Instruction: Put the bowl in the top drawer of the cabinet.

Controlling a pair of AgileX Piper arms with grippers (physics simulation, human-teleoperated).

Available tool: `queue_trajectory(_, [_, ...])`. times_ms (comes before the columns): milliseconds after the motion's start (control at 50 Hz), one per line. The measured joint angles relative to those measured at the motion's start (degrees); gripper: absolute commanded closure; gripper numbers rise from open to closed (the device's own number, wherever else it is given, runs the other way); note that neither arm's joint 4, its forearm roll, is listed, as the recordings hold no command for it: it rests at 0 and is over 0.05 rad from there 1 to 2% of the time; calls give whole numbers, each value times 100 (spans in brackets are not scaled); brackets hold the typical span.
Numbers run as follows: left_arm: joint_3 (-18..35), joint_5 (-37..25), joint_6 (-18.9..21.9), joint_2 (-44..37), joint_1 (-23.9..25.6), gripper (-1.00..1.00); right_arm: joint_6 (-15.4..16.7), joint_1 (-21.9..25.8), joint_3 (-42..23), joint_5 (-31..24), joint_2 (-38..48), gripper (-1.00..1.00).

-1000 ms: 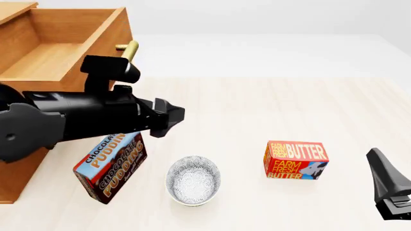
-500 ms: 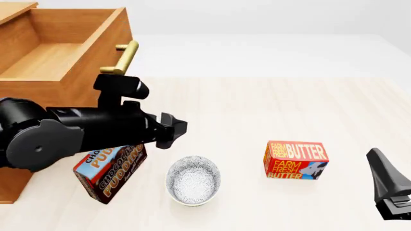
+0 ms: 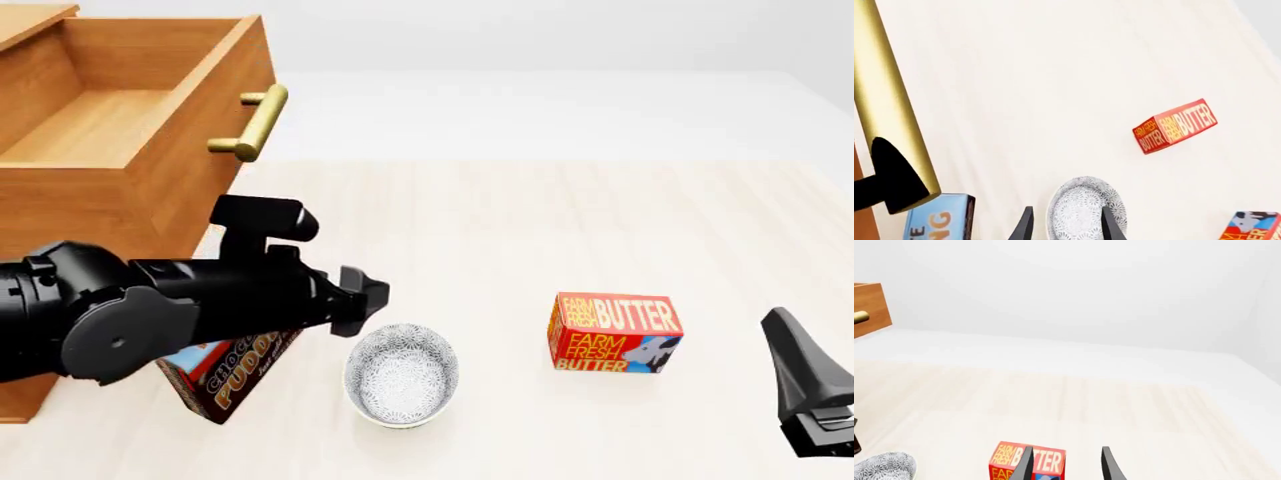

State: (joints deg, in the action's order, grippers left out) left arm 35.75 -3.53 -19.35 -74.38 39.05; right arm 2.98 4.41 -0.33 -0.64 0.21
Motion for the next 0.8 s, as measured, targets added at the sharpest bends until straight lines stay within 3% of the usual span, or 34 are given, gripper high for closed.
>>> queue_trajectory(800, [-432, 916, -619, -829, 78, -100, -3, 1, 2, -2, 0, -100])
